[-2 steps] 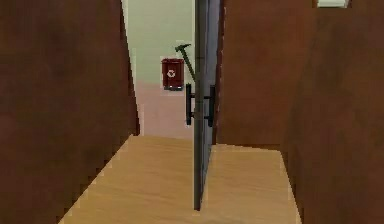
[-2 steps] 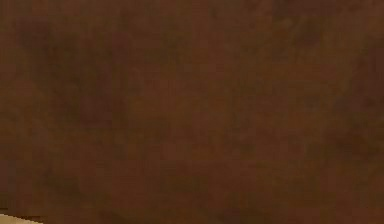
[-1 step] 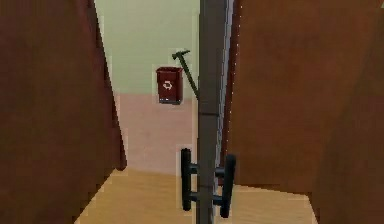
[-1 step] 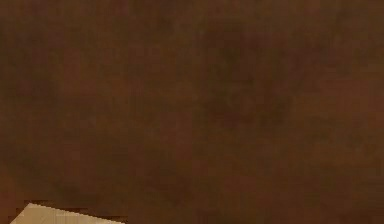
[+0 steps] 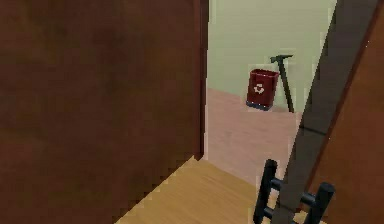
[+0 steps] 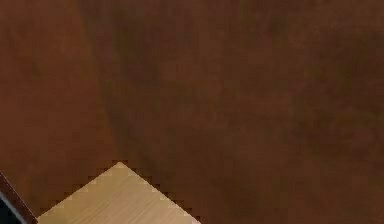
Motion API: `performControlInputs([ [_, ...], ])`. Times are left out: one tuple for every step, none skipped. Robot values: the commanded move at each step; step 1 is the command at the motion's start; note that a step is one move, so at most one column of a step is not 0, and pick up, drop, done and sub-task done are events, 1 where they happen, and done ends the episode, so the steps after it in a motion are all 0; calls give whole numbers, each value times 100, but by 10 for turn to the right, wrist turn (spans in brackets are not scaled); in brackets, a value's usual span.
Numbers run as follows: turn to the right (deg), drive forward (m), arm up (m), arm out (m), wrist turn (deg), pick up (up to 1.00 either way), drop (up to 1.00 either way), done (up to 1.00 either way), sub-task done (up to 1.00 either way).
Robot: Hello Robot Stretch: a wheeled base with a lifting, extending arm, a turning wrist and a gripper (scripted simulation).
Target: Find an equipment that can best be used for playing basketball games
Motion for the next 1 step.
performControlInputs([
  [0, 25, 0, 0, 0, 0, 0, 0, 0],
])
